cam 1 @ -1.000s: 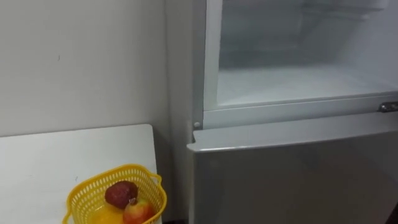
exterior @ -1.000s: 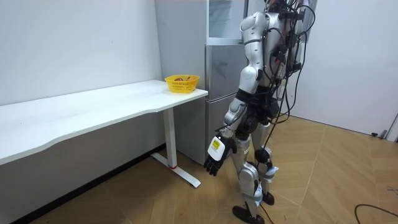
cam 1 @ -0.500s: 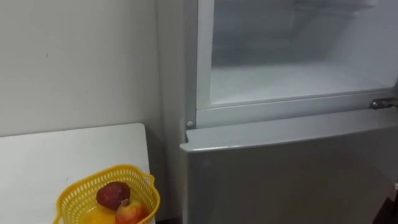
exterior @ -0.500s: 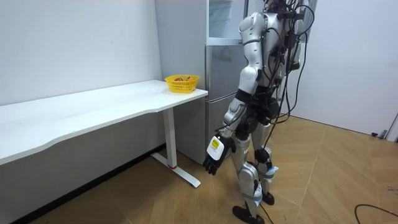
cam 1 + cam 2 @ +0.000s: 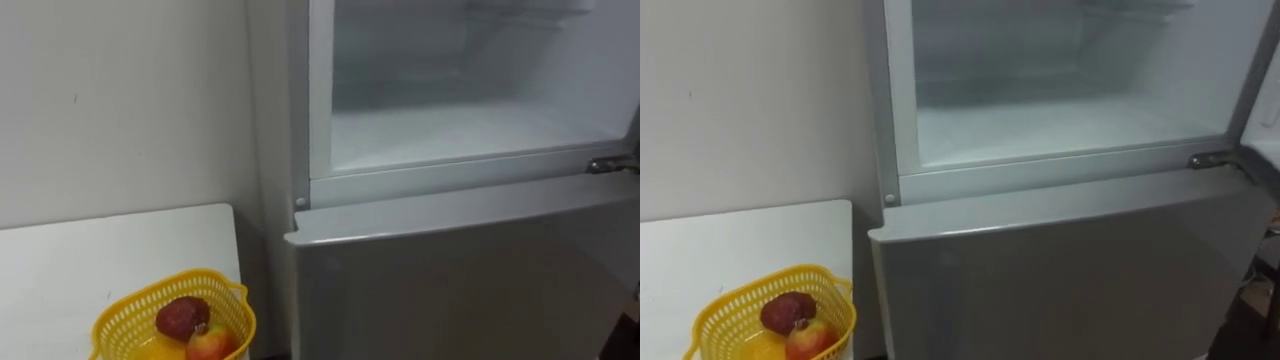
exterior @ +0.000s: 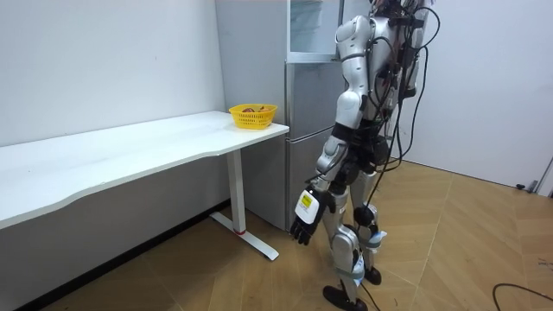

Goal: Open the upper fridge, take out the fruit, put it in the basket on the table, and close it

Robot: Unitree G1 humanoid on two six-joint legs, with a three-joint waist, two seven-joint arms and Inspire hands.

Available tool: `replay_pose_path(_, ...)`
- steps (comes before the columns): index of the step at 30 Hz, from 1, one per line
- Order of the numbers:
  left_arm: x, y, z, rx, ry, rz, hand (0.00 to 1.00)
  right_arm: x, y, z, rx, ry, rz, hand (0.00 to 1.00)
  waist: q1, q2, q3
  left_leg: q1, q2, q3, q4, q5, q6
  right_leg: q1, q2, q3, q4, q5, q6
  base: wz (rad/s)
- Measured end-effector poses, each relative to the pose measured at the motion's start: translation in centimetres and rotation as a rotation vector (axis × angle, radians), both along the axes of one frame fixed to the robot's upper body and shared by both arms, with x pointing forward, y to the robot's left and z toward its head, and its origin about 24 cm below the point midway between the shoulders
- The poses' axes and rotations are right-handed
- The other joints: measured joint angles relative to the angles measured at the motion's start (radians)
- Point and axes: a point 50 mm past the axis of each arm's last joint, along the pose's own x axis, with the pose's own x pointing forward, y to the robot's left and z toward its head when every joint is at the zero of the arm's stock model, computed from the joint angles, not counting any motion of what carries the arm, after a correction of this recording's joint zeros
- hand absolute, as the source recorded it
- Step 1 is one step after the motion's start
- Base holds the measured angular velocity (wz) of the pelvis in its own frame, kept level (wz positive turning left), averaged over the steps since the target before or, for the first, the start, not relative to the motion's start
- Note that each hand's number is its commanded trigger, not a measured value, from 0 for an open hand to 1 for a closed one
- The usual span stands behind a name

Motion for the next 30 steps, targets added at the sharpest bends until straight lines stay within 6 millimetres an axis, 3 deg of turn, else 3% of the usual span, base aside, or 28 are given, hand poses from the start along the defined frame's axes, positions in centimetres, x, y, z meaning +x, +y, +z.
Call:
replay_pose_path(3,-0.4,0.1,0.0,-0.009,0.019,0.005,0.0,1.3,1.1,1.2,-0.178,0.054,0.08,0.0,0.004,-0.01,0.0012,0.0,0.0,-0.003,0.0,0.0,0.0,-0.001,-0.002,-0.009,0.004,-0.002,-0.002,0.02)
replay_pose_path(6,-0.5,0.4,0.1,-0.028,0.032,-0.016,0.0,2.4,2.3,1.6,-0.367,0.133,0.184,0.0,0.005,-0.036,0.0007,0.004,0.004,-0.004,0.001,0.0,0.0,0.0,-0.002,-0.017,0.01,-0.002,-0.004,0.04)
replay_pose_path(8,-0.4,0.8,0.2,-0.021,0.036,-0.029,0.0,2.8,3.2,1.1,-0.482,0.203,0.259,0.0,0.008,-0.06,0.0007,0.007,0.007,-0.002,0.003,0.001,-0.002,0.002,0.001,-0.017,0.014,-0.002,-0.007,0.0)
replay_pose_path(10,-0.1,1.5,0.3,-0.012,0.038,-0.018,0.0,3.1,4.2,0.2,-0.605,0.291,0.348,0.0,0.02,-0.084,0.0056,0.011,0.013,-0.003,0.003,0.0,-0.006,0.004,0.004,-0.012,0.014,0.003,-0.014,-0.09)
replay_pose_path(14,0.5,2.1,0.4,-0.016,0.038,-0.053,0.0,3.8,4.2,-0.9,-0.698,0.376,0.461,0.0,0.03,-0.1,0.0046,0.008,0.016,-0.012,0.002,-0.005,-0.011,0.018,0.011,-0.024,0.004,0.009,-0.016,0.04)
replay_pose_path(19,0.4,2.5,0.5,-0.011,0.051,-0.05,0.0,4.4,5.5,-2.4,-0.813,0.471,0.651,0.0,0.051,-0.095,0.0041,-0.001,0.017,-0.029,0.007,-0.005,-0.011,0.035,0.014,-0.03,-0.021,0.025,-0.015,0.07)
replay_pose_path(21,-0.1,2.3,0.4,-0.015,0.07,-0.04,0.0,3.6,5.3,-2.9,-0.83,0.497,0.667,0.0,0.052,-0.087,0.0032,0.002,0.016,-0.031,0.006,-0.005,-0.01,0.039,0.013,-0.03,-0.023,0.024,-0.014,0.04)
replay_pose_path(25,0.3,2.7,0.5,-0.002,0.056,-0.012,0.0,3.0,5.5,-4.1,-0.842,0.572,0.743,0.0,0.056,-0.082,0.009,0.001,0.016,-0.033,0.003,-0.005,-0.01,0.039,0.013,-0.03,-0.028,0.024,-0.014,0.0)
replay_pose_path(30,0.3,2.8,0.6,0.029,0.047,-0.005,0.0,3.0,5.5,-4.2,-0.835,0.574,0.738,0.0,0.054,-0.082,0.0096,0.005,0.016,-0.033,0.002,-0.005,-0.01,0.048,0.013,-0.036,-0.039,0.025,-0.014,0.02)
